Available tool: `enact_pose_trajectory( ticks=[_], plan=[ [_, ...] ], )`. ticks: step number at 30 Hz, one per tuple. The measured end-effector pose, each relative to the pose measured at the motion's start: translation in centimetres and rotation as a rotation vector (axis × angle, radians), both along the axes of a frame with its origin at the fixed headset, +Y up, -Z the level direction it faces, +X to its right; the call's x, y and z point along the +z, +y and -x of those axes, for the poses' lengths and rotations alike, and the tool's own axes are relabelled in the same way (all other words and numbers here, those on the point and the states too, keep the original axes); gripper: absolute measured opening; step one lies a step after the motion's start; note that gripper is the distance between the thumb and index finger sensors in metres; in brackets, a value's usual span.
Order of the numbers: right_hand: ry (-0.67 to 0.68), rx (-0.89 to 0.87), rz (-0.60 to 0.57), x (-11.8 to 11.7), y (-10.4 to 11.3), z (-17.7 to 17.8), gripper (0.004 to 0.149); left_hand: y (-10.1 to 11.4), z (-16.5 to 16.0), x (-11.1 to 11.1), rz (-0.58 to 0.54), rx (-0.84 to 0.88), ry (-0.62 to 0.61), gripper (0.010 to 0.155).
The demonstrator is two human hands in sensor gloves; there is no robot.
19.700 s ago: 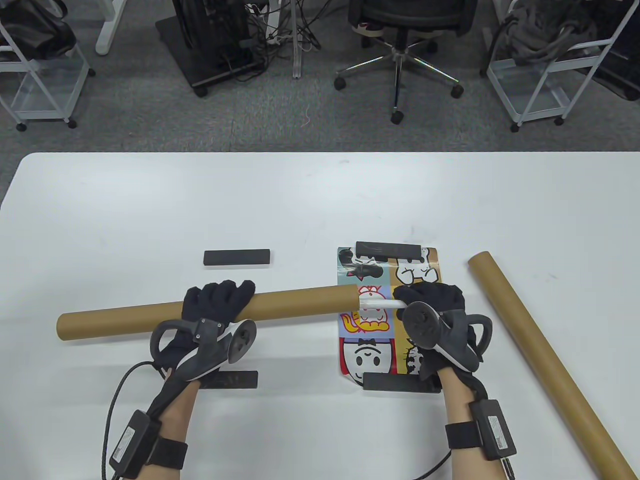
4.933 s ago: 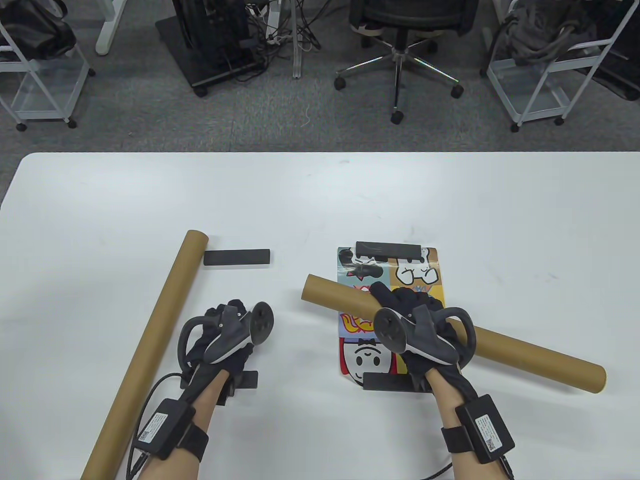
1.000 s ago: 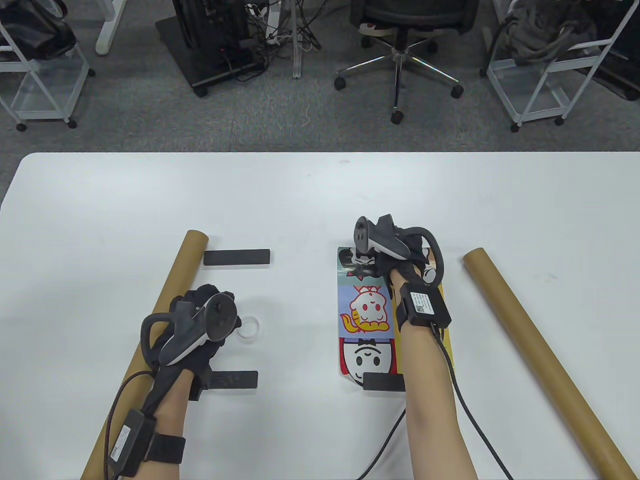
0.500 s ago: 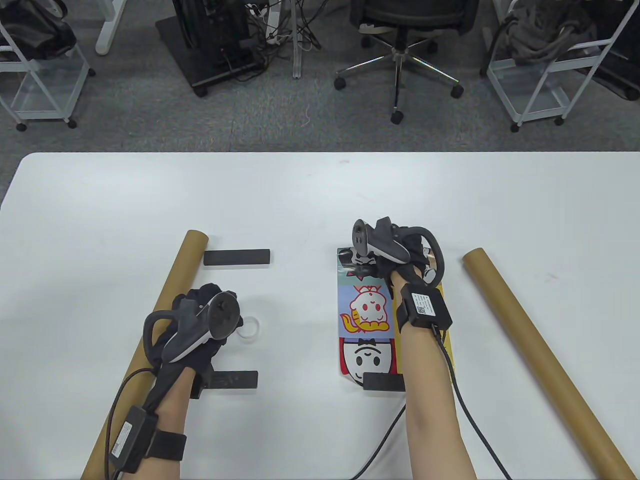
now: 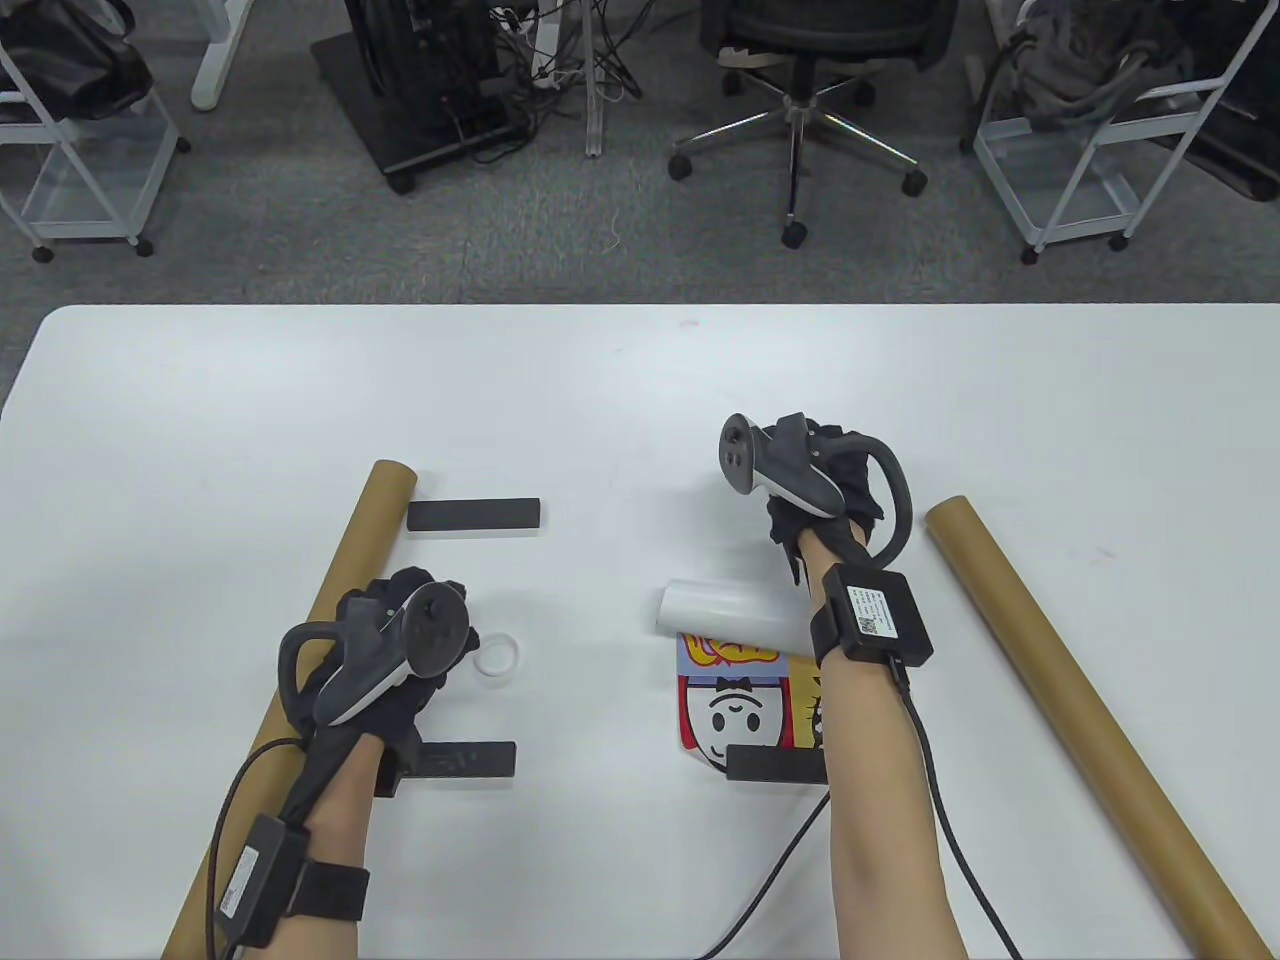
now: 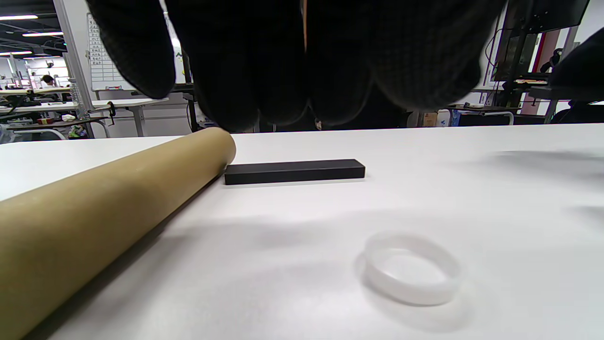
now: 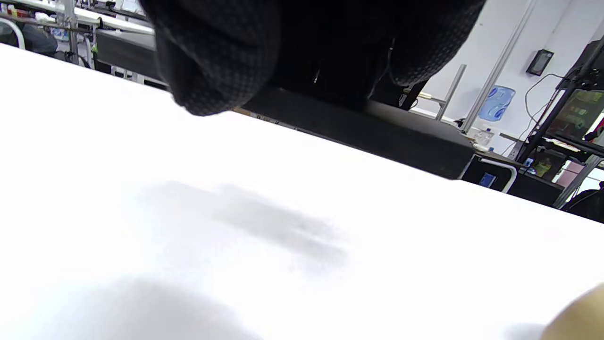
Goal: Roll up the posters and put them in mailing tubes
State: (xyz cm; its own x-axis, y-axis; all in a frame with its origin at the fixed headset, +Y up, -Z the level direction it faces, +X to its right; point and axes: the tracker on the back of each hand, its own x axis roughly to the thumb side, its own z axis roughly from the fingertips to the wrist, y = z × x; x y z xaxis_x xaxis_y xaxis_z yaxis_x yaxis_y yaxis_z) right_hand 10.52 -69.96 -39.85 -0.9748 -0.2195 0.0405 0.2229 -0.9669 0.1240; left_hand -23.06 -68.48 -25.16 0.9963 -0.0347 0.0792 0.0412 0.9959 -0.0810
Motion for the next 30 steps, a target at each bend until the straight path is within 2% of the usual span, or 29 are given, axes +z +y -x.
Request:
enact_pose_trajectory(
  ticks=[7, 13, 16, 18, 24, 27, 30],
  plan=[
    [0.033, 0.043, 0.083, 0.5, -3.6, 0.2, 0.062, -0.1, -0.1, 0.0, 0.010, -0.006, -0.008, 0.057],
    [0.047, 0.073, 0.118, 0.7, -5.8, 0.4, 0.061, -0.1, 0.0, 0.0, 0.016, -0.007, -0.001, 0.057],
    [0.041, 0.062, 0.141, 0.6, -5.6, 0.3, 0.061, -0.1, 0.0, -0.1, 0.017, -0.005, 0.003, 0.057],
    [0.032, 0.054, 0.134, 0.6, -5.2, 0.0, 0.067, -0.1, 0.1, 0.0, 0.016, -0.007, 0.004, 0.057],
    [0.012, -0.068, 0.152, 1.5, -2.6, -0.7, 0.061, -0.1, 0.0, 0.0, 0.023, -0.003, 0.002, 0.057],
    [0.035, -0.135, 0.145, 2.8, -0.7, -0.8, 0.059, -0.2, 0.0, -0.1, 0.029, -0.001, 0.001, 0.057],
    [0.046, -0.165, 0.196, 4.6, 0.9, -0.9, 0.062, -0.1, 0.2, 0.0, 0.029, 0.006, 0.006, 0.057]
  ],
)
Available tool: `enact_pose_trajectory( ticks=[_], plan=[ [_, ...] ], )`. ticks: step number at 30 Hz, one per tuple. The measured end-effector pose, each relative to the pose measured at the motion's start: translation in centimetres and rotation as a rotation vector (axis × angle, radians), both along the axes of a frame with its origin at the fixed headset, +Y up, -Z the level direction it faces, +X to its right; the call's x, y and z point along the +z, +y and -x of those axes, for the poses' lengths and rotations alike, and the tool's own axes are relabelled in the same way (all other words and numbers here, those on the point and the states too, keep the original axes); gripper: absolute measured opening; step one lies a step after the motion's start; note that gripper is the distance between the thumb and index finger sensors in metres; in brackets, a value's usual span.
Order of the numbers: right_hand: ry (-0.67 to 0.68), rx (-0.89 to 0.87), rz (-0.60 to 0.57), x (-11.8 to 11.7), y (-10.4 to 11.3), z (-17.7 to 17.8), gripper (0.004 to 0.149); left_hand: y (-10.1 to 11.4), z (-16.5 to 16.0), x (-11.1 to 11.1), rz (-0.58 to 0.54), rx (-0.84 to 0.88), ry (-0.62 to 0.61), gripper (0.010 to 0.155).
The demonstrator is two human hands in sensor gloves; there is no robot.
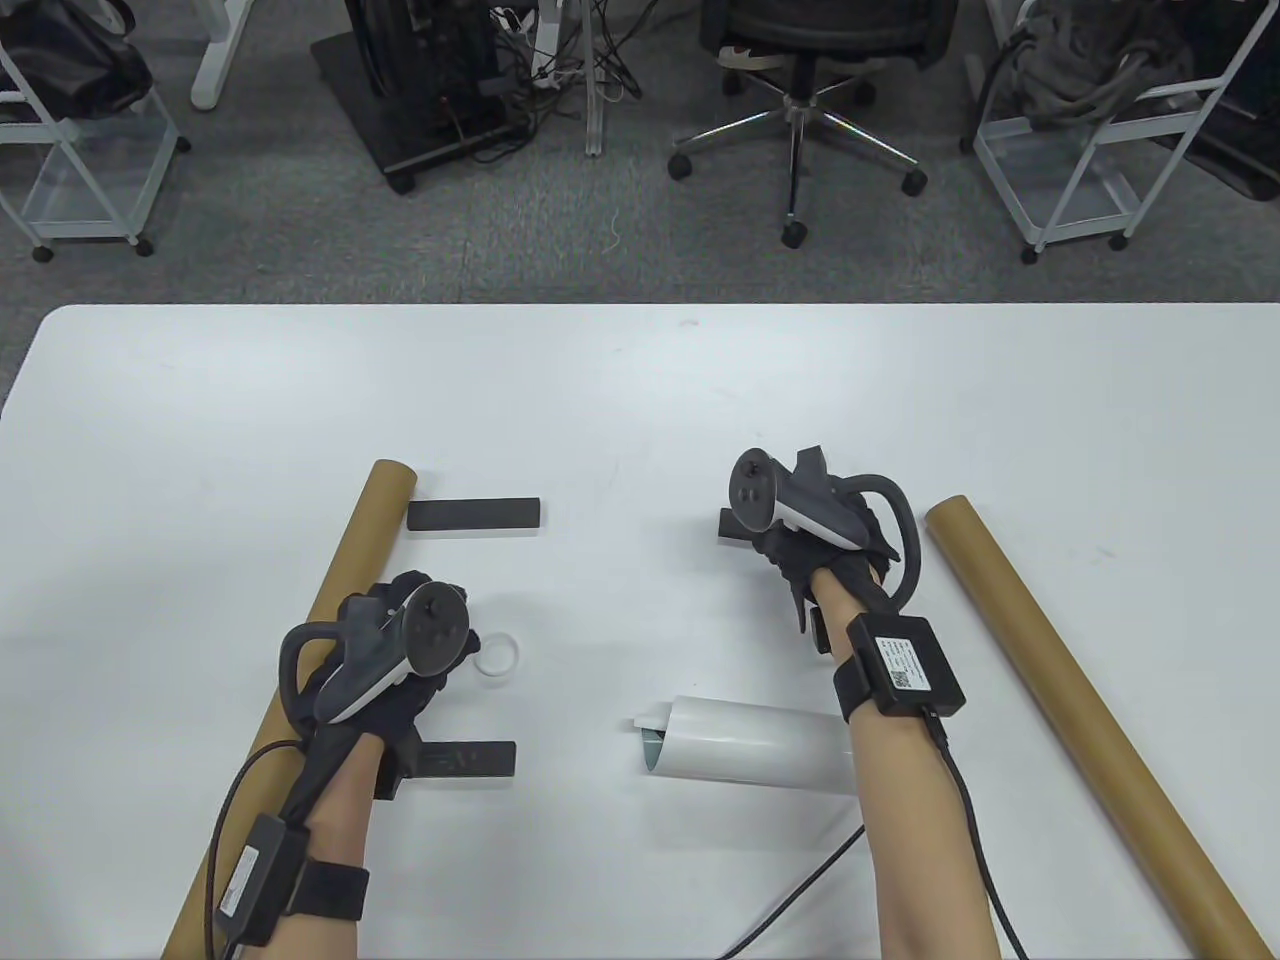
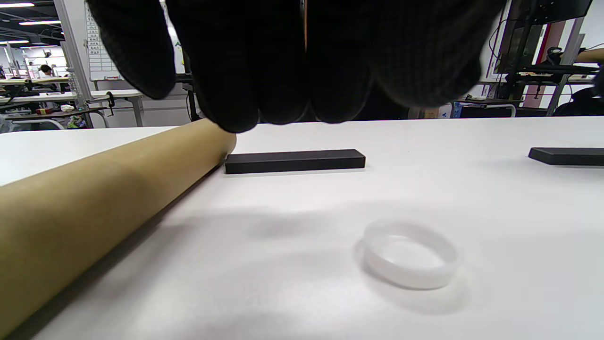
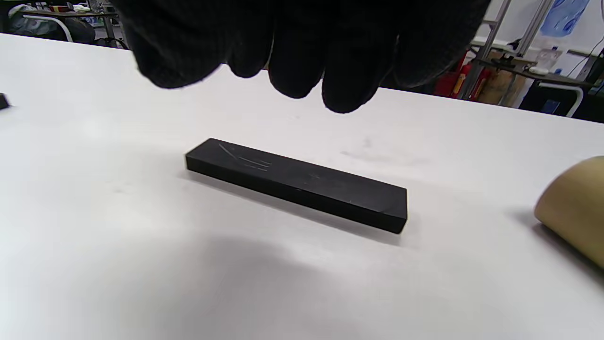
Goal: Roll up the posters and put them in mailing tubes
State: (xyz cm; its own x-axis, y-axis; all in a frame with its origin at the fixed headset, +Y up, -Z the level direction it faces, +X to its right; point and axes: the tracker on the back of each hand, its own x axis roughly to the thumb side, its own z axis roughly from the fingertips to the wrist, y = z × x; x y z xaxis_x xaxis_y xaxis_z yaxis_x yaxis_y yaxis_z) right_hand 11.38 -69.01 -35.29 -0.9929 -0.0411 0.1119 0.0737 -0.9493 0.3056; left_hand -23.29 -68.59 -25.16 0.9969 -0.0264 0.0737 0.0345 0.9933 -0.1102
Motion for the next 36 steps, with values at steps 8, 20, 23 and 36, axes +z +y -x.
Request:
enact_pose_trajectory(
  ticks=[8, 20, 23, 36],
  plan=[
    [0.053, -0.059, 0.110, 6.3, 1.5, 0.2, 0.057, 0.0, 0.1, 0.1, 0.003, 0.018, -0.002, 0.057],
    [0.146, -0.149, 0.213, 14.7, 3.3, 0.8, 0.053, 0.2, -0.5, 0.4, -0.002, 0.029, -0.027, 0.056],
    [0.151, -0.194, 0.294, 15.8, 3.7, 0.7, 0.051, 0.2, -0.6, 0.4, -0.004, 0.027, -0.029, 0.056],
    [0.218, -0.020, 0.544, 17.7, 0.1, 2.8, 0.051, 0.2, 0.0, 0.1, 0.019, 0.051, -0.013, 0.055]
  ],
)
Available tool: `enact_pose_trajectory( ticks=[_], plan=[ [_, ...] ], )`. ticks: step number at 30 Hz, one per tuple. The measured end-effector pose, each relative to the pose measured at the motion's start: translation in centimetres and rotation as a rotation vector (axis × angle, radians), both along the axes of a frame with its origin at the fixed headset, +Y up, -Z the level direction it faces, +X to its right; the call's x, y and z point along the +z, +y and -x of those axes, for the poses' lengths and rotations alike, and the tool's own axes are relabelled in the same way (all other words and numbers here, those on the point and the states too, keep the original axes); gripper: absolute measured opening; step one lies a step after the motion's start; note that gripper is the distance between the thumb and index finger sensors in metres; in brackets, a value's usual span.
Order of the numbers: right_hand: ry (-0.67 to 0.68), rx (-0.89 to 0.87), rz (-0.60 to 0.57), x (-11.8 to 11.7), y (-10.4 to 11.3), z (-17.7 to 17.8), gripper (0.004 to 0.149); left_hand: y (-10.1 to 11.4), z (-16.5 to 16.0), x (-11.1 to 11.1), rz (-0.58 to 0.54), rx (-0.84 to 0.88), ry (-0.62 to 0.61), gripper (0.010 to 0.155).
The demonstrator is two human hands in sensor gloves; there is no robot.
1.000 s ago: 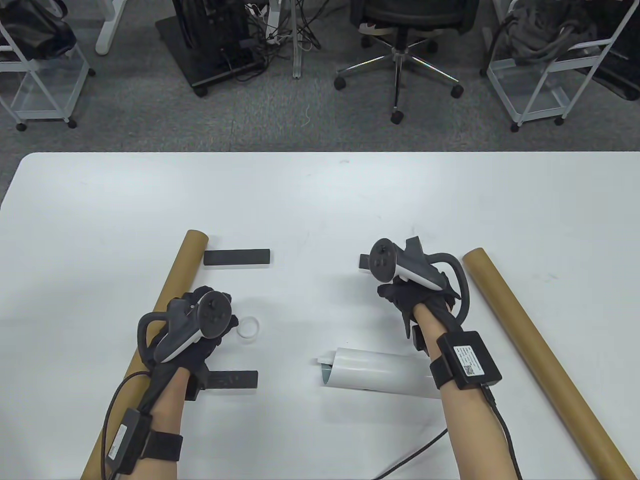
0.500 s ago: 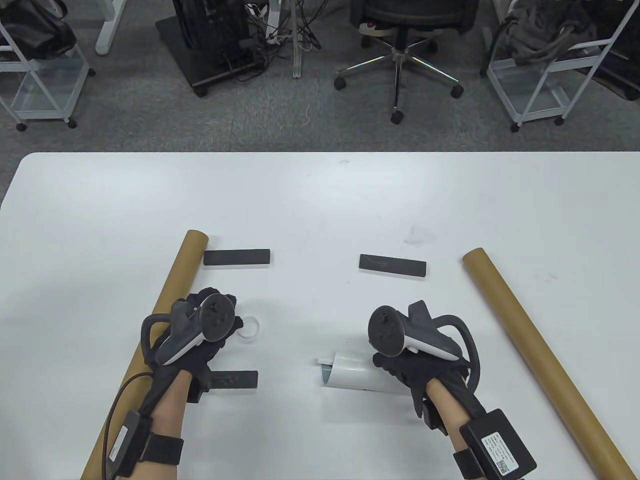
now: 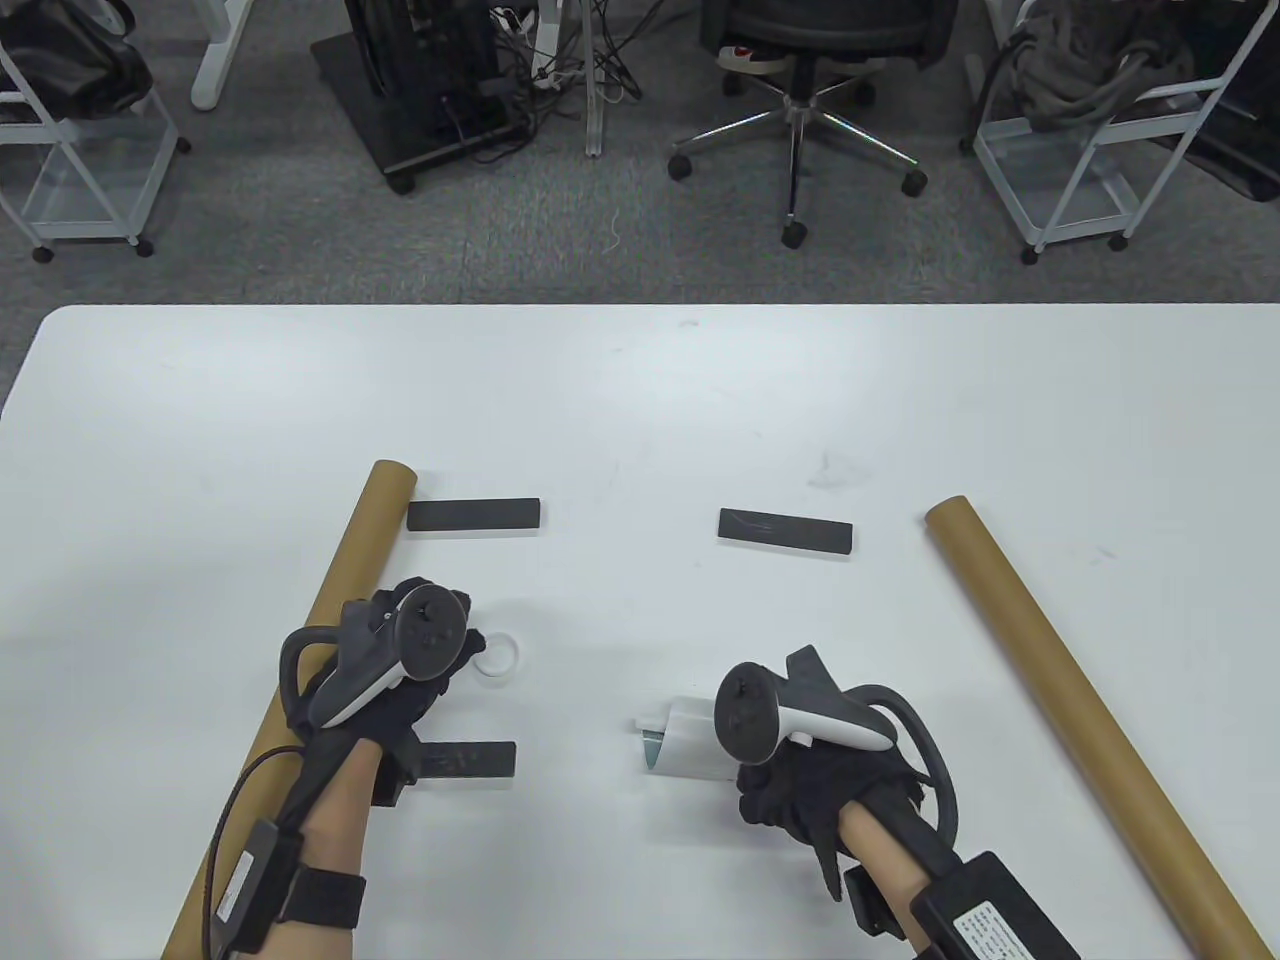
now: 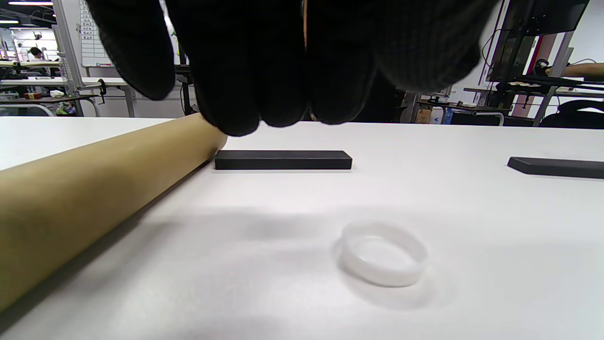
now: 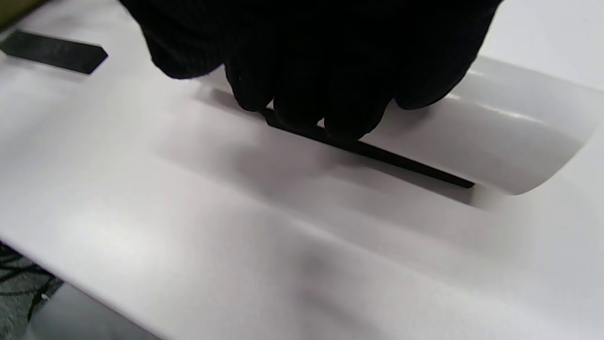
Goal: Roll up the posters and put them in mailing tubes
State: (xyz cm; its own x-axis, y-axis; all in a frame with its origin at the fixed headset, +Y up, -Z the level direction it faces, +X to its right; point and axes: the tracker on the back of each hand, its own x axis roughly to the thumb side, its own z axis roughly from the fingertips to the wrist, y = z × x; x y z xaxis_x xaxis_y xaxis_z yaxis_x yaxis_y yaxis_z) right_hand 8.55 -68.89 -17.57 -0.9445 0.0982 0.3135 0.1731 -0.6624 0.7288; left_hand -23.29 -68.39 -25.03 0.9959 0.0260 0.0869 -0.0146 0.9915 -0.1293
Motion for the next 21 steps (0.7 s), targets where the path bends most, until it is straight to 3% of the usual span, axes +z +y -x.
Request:
enact_pose_trajectory(
  ticks=[5, 10, 14, 21],
  plan=[
    [0.037, 0.127, 0.040, 0.5, -2.1, 0.4, 0.054, -0.2, 0.2, -0.1, 0.011, 0.009, 0.006, 0.055],
    [0.051, 0.235, -0.106, -0.2, -2.7, 0.3, 0.059, -0.2, 0.2, -0.1, 0.016, 0.023, 0.009, 0.055],
    [0.181, 0.317, -0.310, -0.2, -3.3, 0.4, 0.066, -0.2, 0.2, -0.1, 0.013, 0.020, 0.006, 0.055],
    [0.256, 0.324, -0.359, -0.2, -5.0, 0.8, 0.081, -0.2, 0.3, -0.1, 0.019, 0.014, 0.009, 0.055]
  ],
)
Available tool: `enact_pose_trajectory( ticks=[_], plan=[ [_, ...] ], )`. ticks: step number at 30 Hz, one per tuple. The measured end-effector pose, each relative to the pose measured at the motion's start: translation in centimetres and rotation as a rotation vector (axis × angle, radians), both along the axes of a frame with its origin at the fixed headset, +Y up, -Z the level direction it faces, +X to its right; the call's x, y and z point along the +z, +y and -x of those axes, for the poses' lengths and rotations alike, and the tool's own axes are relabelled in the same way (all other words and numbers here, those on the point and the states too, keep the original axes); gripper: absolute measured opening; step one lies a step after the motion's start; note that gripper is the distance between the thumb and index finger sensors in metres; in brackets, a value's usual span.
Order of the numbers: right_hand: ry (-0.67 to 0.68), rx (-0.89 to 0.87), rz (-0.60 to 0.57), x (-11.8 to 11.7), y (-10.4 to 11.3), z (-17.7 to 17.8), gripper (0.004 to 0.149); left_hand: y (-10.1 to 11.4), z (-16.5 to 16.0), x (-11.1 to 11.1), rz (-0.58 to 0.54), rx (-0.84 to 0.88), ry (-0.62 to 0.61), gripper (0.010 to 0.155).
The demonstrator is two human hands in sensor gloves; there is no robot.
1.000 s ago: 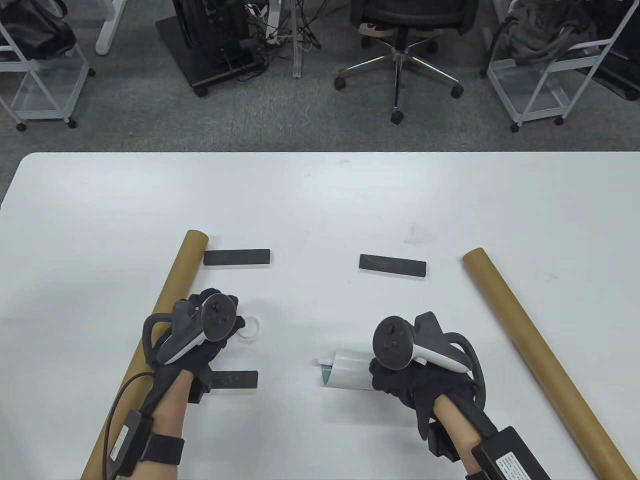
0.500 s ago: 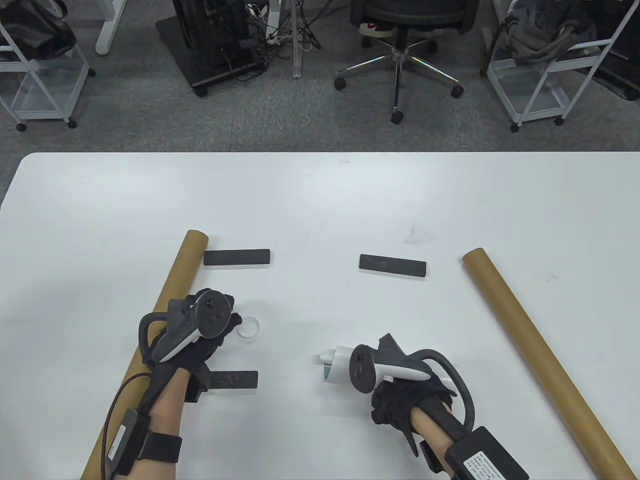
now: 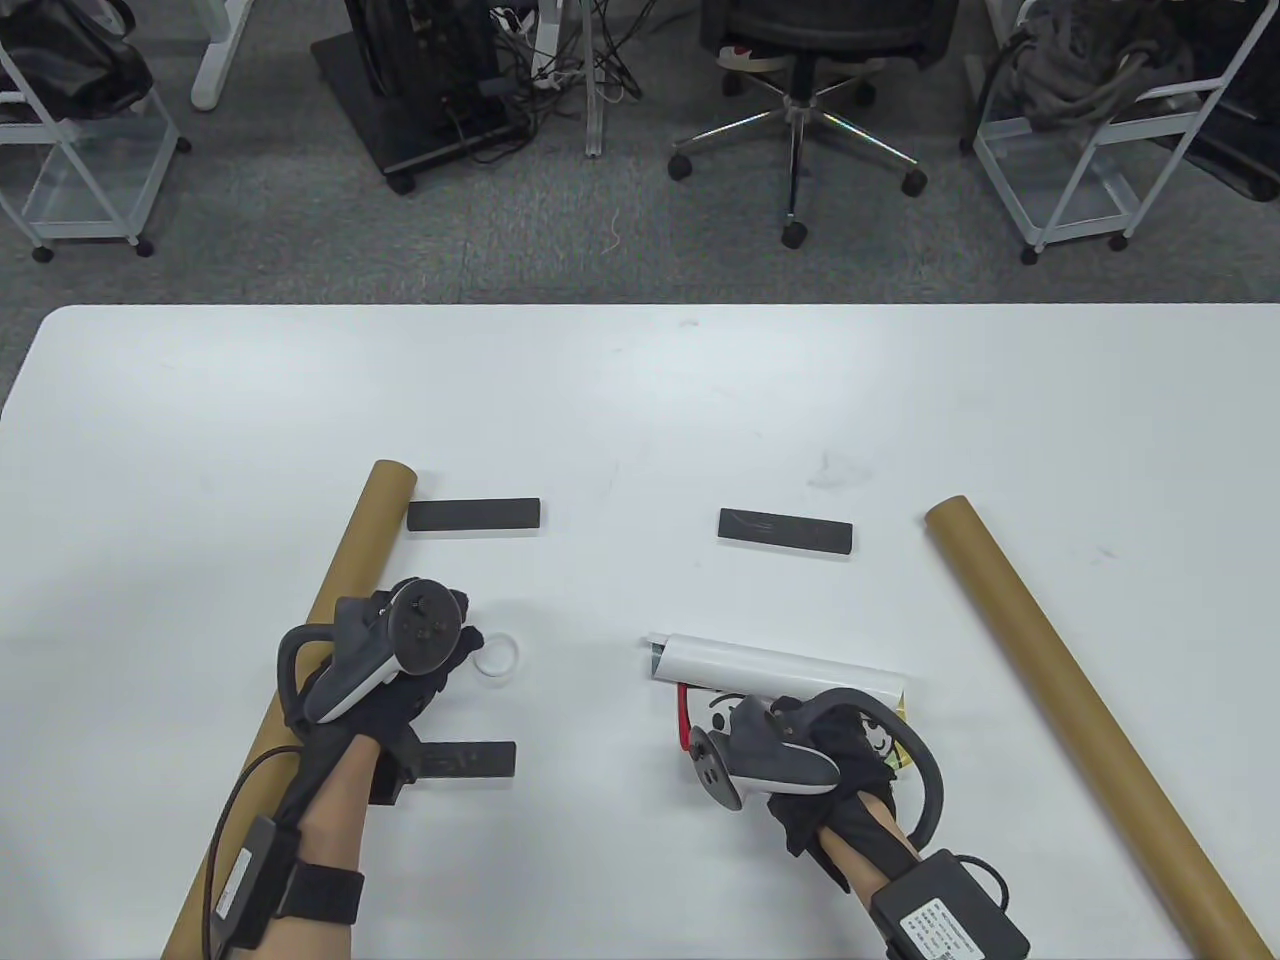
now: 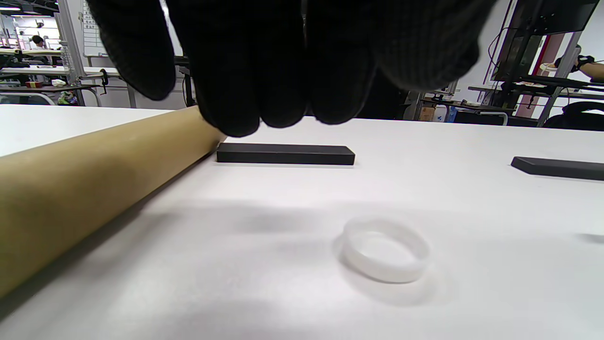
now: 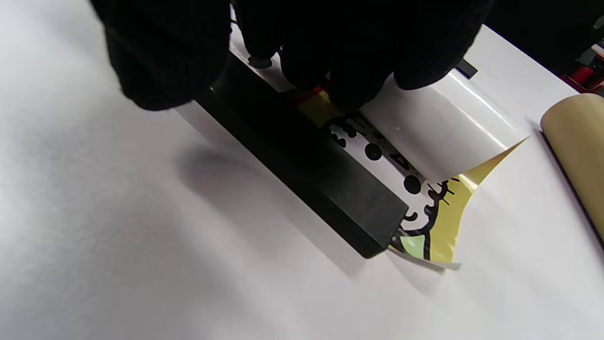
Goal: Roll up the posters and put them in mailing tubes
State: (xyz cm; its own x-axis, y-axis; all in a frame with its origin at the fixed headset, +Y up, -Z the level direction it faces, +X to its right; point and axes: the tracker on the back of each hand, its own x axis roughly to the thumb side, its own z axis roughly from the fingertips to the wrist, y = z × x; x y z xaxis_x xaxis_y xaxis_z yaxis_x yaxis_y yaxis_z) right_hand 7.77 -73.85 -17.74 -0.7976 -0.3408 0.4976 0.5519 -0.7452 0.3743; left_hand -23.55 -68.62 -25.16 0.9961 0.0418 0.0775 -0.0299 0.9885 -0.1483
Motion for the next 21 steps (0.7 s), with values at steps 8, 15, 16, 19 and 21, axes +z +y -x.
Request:
enact_pose_trajectory(
  ticks=[8, 15, 16, 19, 21],
  plan=[
    [0.133, 0.016, -0.158, 0.6, -1.5, 0.2, 0.080, -0.1, 0.1, 0.0, 0.015, 0.011, 0.003, 0.055],
    [0.166, -0.074, -0.185, 0.9, -1.5, -0.4, 0.071, -0.1, 0.1, -0.2, 0.020, 0.009, 0.002, 0.055],
    [0.167, -0.085, -0.183, 0.9, -1.5, -0.4, 0.070, -0.1, 0.0, -0.2, 0.020, 0.006, 0.001, 0.055],
    [0.166, -0.095, -0.177, 0.9, -1.2, -0.6, 0.070, -0.1, -0.1, -0.1, 0.018, -0.003, -0.003, 0.056],
    [0.156, -0.096, -0.167, 0.8, -1.1, -0.6, 0.070, 0.0, -0.3, 0.0, 0.010, -0.012, -0.007, 0.055]
  ],
)
